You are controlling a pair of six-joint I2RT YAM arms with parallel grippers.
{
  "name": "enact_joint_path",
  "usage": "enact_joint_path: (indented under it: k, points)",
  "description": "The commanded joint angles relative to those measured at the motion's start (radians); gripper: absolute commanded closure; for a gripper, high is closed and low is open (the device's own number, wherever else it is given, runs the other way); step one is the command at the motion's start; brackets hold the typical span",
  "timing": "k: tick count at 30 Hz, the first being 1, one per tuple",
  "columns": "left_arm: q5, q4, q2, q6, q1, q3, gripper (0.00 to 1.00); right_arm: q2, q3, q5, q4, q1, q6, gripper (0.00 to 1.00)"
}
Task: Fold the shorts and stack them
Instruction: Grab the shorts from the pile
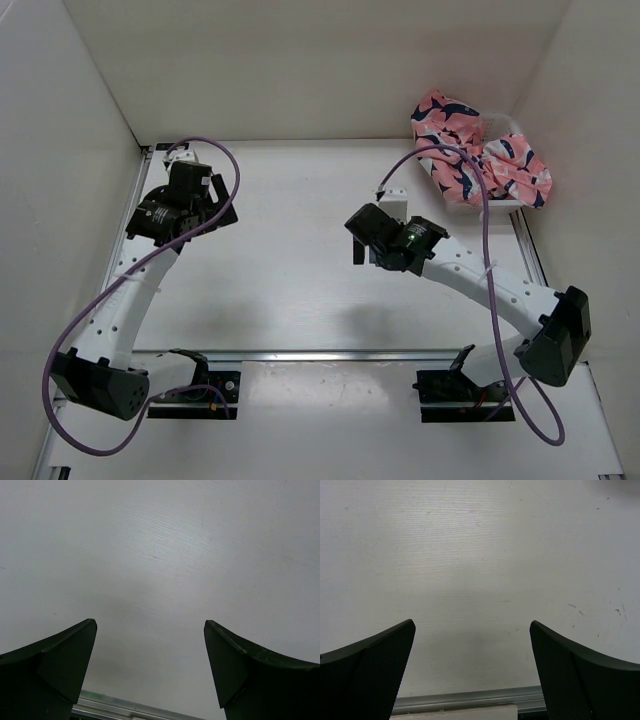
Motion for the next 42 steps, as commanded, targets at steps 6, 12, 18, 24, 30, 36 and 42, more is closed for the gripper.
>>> enact_joint_path:
  k: [6, 12, 18, 24, 30, 36, 42]
  points:
    - [0.052, 0.030, -0.067, 0.029, 0.001, 0.007, 0.00, 0.007, 0.101, -0.160, 0.088, -0.354, -0.156, 0.04]
    - [0.087, 0.021, 0.019, 0.010, 0.001, 0.041, 0.00, 0.145, 0.318, -0.454, 0.170, -0.715, -0.265, 0.15]
    - [0.096, 0.001, 0.108, 0.010, 0.001, 0.107, 0.00, 0.424, 0.575, -0.496, 0.183, -0.890, -0.297, 0.03]
    - [0.067, -0.019, 0.166, 0.030, -0.009, 0.147, 0.00, 0.838, 0.992, -0.566, 0.121, -0.982, -0.308, 0.00]
    - [0.036, -0.028, 0.200, 0.041, -0.009, 0.182, 0.00, 1.027, 1.197, -0.632, 0.164, -1.004, -0.273, 0.30]
    - [0.016, -0.040, 0.209, 0.041, -0.009, 0.205, 0.00, 0.842, 1.071, -0.580, 0.258, -0.991, -0.239, 1.00]
    - [0.038, -0.040, 0.209, 0.032, -0.009, 0.196, 0.00, 0.621, 1.117, -0.620, 0.269, -0.895, -0.358, 1.00]
